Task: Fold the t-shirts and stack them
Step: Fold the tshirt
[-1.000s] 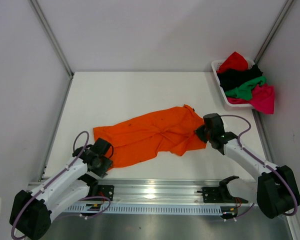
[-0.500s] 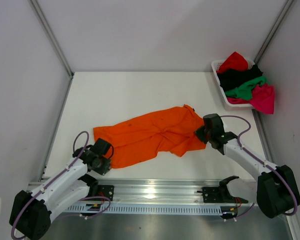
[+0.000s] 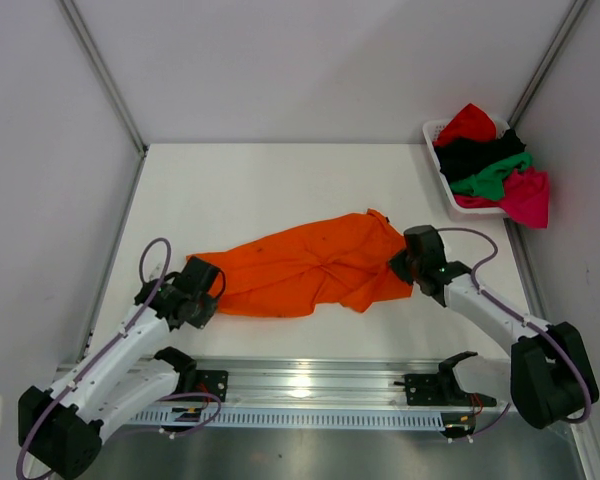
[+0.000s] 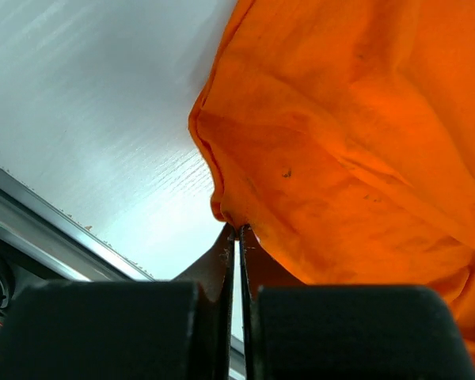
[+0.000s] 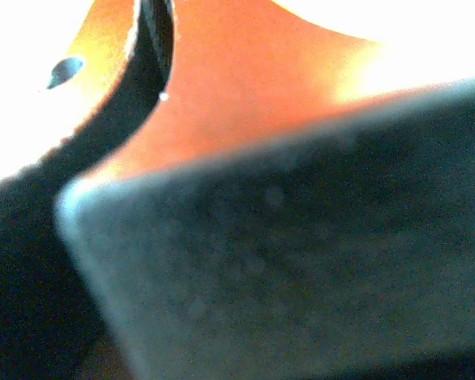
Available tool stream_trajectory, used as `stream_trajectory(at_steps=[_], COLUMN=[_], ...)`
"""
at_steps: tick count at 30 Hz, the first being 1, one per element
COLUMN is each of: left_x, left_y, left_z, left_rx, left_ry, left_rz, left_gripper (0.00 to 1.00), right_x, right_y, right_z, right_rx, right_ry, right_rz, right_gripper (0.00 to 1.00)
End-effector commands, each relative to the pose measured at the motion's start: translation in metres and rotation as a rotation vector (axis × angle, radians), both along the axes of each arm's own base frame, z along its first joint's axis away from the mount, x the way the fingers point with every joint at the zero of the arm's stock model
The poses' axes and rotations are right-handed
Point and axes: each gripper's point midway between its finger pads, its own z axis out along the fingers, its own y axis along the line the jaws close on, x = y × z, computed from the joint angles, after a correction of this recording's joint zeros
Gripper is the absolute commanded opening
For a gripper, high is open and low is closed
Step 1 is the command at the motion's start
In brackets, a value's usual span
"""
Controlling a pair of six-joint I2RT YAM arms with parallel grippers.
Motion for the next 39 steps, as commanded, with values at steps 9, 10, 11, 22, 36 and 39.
stream_trajectory(at_steps=[9,10,11,22,36,39], left_x=[0.024,0.026,0.027,0.042,0.067,0.074], left_y=[0.008,0.008,0.01,0.027,0.055,0.063], left_z=[0.026,0.027,0.028,0.053,0.066,0.067], left_rx=[0.106,0.112,0.123,0.217,0.31,0.308], left_ry=[-0.058,-0.063,-0.066,-0.123,-0.131,-0.145], left_rz=[-0.039,-0.037,-0.035,0.013,0.11,0.139], left_gripper=[0.01,0.01,0.01,0.01,0.01,0.01], right_x=[0.039,0.043,0.048,0.091,0.126,0.138], right_y=[-0.001,-0.005,-0.007,-0.032,-0.04,-0.043], right_z=[0.025,0.028,0.035,0.08,0.077,0.08], right_rx=[-0.096,-0.119,-0.133,-0.247,-0.314,-0.32], right_ry=[-0.124,-0.136,-0.154,-0.259,-0.259,-0.264], right_rz=[0.015,-0.001,-0.011,-0.104,-0.117,-0.118], right_gripper=[0.0,0.0,0.0,0.0,0.0,0.0])
